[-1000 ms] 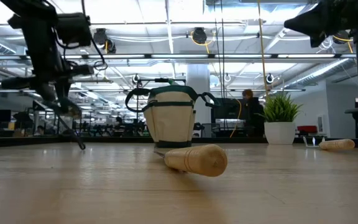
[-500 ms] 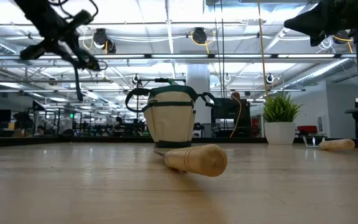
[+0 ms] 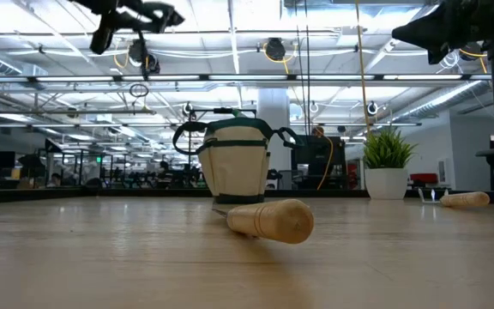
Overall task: Pick & Place Garden tools in Gardening bag
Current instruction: Put the green shear scissors into the gardening bag
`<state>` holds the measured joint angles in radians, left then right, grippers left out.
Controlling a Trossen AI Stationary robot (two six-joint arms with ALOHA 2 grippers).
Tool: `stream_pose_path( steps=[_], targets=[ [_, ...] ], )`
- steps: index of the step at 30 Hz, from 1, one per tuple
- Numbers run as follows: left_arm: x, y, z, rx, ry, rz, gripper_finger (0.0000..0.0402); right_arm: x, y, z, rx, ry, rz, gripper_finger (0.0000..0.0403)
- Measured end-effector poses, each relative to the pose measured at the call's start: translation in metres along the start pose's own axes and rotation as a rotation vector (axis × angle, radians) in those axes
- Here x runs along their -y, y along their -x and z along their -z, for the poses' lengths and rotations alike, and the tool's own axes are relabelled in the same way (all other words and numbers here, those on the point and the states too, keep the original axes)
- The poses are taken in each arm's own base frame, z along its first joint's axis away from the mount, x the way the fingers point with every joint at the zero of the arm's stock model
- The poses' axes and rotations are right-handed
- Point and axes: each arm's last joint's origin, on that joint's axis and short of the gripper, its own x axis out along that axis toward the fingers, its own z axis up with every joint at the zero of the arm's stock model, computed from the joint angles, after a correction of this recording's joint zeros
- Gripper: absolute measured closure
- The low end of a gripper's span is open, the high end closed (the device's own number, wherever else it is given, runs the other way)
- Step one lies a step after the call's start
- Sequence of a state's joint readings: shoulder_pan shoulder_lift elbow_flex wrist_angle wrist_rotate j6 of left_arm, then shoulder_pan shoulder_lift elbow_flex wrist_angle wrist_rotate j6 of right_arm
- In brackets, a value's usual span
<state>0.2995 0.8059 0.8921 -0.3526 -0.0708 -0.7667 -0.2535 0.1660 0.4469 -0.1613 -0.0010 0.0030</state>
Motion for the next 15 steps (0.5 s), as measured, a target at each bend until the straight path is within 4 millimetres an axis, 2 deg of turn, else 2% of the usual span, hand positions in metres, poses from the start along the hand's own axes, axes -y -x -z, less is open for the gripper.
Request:
stream_pose_path(
  steps=[15],
  targets=[
    [0.043,0.006,-0.006,0.169,-0.147,0.378,0.0352,0.000,0.000,0.005,-0.051,0.000,0.000,0.0399]
  ],
)
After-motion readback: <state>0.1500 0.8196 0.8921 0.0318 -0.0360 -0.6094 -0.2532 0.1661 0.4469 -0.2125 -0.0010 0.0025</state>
